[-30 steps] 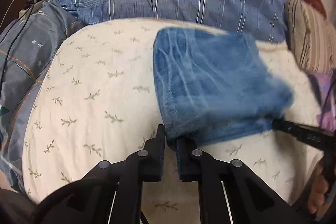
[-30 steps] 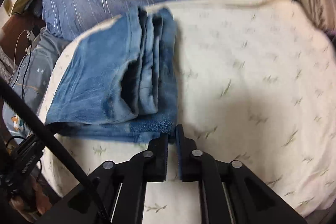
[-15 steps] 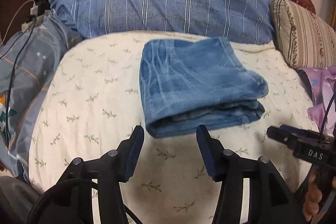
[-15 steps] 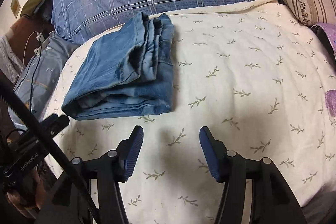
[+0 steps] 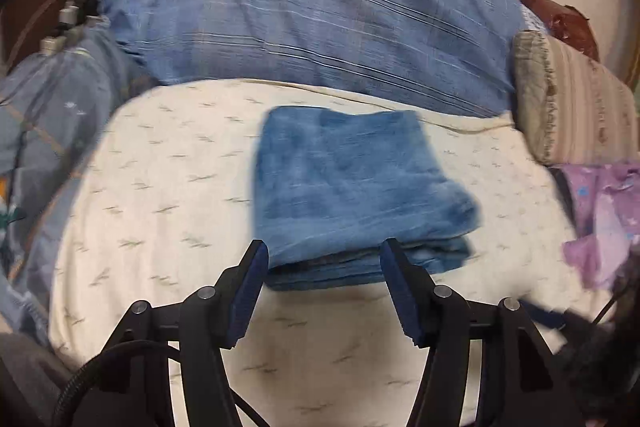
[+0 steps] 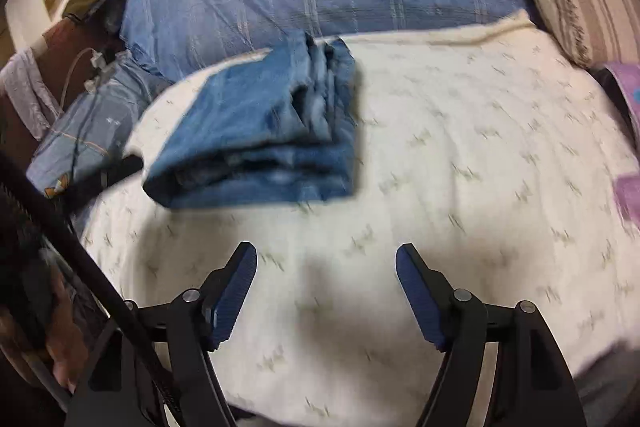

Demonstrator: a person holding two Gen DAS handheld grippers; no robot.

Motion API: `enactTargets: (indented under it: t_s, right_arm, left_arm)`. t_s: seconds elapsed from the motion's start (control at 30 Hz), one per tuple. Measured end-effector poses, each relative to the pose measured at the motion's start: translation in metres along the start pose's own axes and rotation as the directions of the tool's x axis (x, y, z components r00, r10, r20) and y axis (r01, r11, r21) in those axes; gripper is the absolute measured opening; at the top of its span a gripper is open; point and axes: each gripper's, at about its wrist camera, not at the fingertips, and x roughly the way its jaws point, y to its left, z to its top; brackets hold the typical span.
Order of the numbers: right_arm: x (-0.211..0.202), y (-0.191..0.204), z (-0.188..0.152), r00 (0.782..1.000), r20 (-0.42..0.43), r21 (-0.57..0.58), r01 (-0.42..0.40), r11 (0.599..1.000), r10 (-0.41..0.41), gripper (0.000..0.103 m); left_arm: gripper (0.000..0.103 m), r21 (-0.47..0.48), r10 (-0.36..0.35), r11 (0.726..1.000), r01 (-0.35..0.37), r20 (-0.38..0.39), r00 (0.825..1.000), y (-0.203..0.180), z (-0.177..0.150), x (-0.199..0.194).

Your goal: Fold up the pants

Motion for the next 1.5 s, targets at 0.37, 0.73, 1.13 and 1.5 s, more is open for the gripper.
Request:
enactTargets:
  t_s: [0.37, 0.73, 1.13, 1.5]
  right_arm:
    - [-0.052, -0.015, 0.006, 0.995, 0.069, 0.046, 0.063, 0.997, -0.066, 0.086]
    - [-0.033, -0.009, -0.01, 0.998, -0.002, 0.087, 0.067, 0.994, -0.067, 0.086]
    - [-0.037, -0.003, 0.004, 0.998, -0.014, 0.134, 0.063, 0.989, -0.062, 0.085]
    - [-0.039, 0.005, 0.016, 0.999, -0.007, 0.131, 0.053, 0.99, -0.052, 0.086]
  left_arm:
    - [0.06, 0.006, -0.076, 0.997, 0.076, 0.045, 0.996, 0.01, 0.028, 0.011]
    - [0.06, -0.048, -0.093, 0.994, 0.094, 0.019, 0.996, 0.023, 0.032, 0.025]
    - [0.06, -0.048, -0.083, 0.995, 0.086, 0.068, 0.994, 0.028, 0.024, 0.003]
    - [0.06, -0.044, -0.082, 0.995, 0.085, 0.068, 0.994, 0.029, 0.024, 0.001]
